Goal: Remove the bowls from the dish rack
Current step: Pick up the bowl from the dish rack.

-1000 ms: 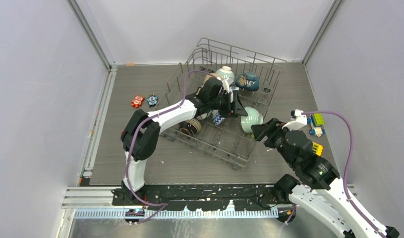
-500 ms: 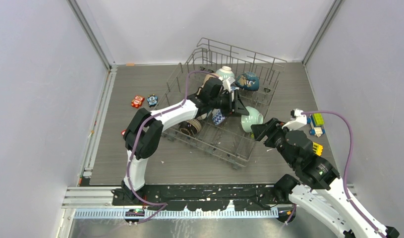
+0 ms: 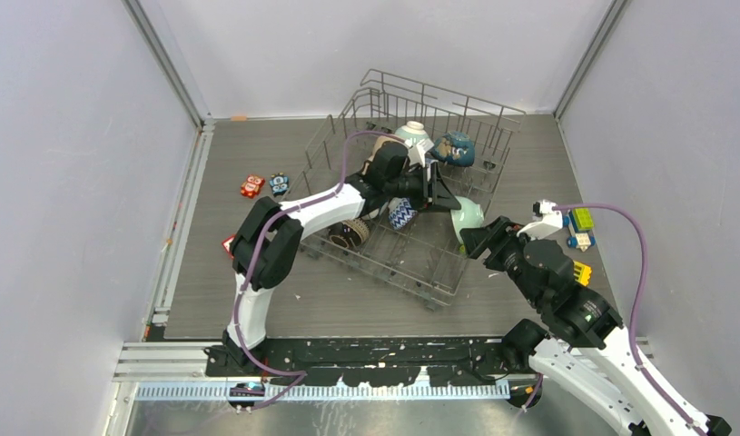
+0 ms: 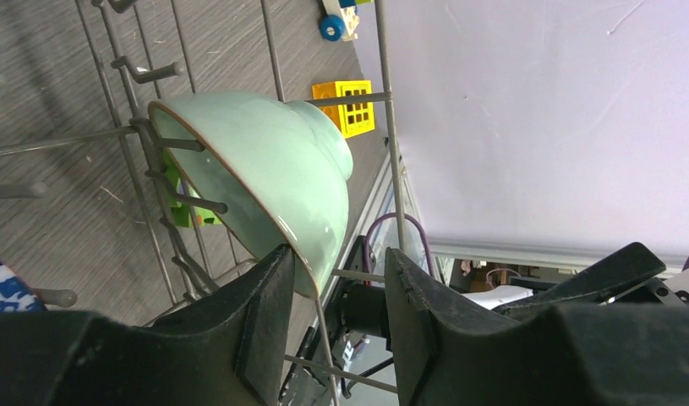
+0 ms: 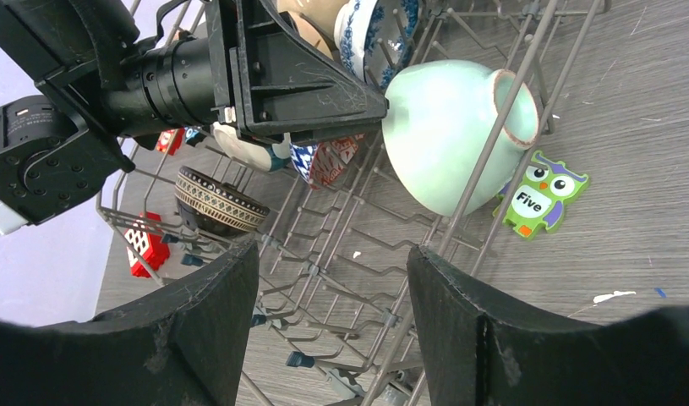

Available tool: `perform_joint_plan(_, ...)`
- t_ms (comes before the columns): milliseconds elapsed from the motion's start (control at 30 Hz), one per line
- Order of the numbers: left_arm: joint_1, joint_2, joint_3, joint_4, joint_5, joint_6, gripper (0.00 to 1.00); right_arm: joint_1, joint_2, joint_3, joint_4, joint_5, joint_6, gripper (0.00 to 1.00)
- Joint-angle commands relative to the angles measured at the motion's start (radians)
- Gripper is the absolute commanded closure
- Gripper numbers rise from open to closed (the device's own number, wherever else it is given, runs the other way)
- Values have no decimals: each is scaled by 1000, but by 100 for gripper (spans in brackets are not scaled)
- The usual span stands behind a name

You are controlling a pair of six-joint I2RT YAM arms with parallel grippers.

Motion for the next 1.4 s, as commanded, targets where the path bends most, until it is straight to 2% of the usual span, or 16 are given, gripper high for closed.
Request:
perform_joint_plan(0, -12, 4, 5, 87, 54, -21, 56, 4, -12, -5, 36, -1, -11, 31)
perform_joint_plan(433, -41, 36, -7, 177, 59, -87, 58, 4, -31, -12, 22, 6, -11, 31)
perform_joint_plan(733, -52, 43, -12, 219, 62, -114, 68, 3, -38, -19, 18, 7, -11, 31)
perform_joint_plan(1033, -58, 54, -14, 261, 70, -137, 83, 4, -41, -12, 13, 12, -13, 31)
perform_joint_plan(1133, -57, 50, -16, 269, 73, -138, 91, 4, -41, -4, 13, 14, -17, 31)
perform_joint_plan(1200, -57, 48, -15, 275, 77, -138, 99, 5, -41, 2, 10, 17, -24, 31)
perform_joint_plan(1367, -57, 30, -15, 307, 87, -139, 100, 5, -43, 28, -6, 36, -58, 31)
